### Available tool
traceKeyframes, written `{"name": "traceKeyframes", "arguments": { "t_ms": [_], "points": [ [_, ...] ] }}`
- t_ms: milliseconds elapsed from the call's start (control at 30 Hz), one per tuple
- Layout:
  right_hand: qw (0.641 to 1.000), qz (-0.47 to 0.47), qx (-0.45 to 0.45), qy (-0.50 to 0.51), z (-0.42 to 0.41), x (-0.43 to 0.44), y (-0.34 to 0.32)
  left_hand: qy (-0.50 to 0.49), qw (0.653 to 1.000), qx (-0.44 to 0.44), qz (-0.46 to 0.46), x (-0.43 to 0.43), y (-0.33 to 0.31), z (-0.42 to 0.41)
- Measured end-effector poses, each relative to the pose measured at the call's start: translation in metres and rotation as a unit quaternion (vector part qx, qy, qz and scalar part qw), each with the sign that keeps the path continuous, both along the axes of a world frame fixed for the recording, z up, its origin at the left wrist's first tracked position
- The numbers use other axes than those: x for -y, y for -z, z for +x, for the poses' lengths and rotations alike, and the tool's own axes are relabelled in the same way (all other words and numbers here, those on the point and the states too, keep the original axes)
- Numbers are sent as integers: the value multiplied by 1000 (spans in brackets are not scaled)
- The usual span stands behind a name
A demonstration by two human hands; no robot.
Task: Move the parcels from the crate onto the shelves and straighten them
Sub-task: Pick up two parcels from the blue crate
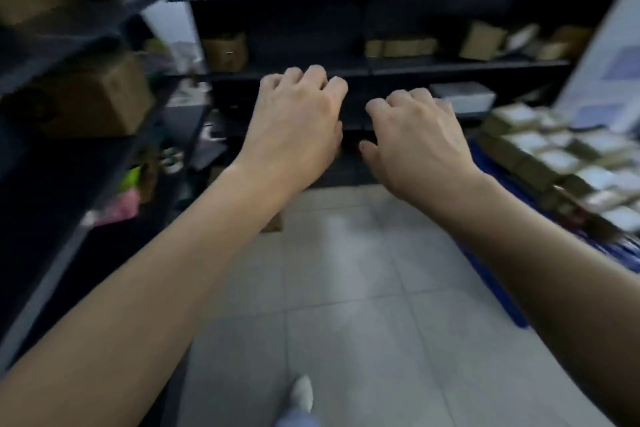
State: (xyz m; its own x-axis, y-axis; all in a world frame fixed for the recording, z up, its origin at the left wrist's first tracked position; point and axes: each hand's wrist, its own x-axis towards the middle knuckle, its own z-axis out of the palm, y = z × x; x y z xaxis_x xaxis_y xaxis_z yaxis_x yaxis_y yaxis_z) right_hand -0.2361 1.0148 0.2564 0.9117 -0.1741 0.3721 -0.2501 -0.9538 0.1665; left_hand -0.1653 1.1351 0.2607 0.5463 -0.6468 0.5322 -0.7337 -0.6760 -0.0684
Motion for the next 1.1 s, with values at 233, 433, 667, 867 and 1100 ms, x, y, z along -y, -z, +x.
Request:
{"name": "traceKeyframes", "arguments": {
  "t_ms": [233,433,667,867,1100],
  "points": [
    [971,15,-21,238,-17,112,6,219,974,-48,19,155,9,32],
    [925,38,-5,379,-3,187,8,325,940,-96,29,241,12,72],
    [868,52,-14,494,-15,245,26,404,901,-151,53,321,35,88],
    [844,59,-13,534,-25,301,38,445,875,-181,68,398,58,84],
    [833,73,-18,548,-30,408,62,449,859,-224,105,510,87,78]
  ]
}}
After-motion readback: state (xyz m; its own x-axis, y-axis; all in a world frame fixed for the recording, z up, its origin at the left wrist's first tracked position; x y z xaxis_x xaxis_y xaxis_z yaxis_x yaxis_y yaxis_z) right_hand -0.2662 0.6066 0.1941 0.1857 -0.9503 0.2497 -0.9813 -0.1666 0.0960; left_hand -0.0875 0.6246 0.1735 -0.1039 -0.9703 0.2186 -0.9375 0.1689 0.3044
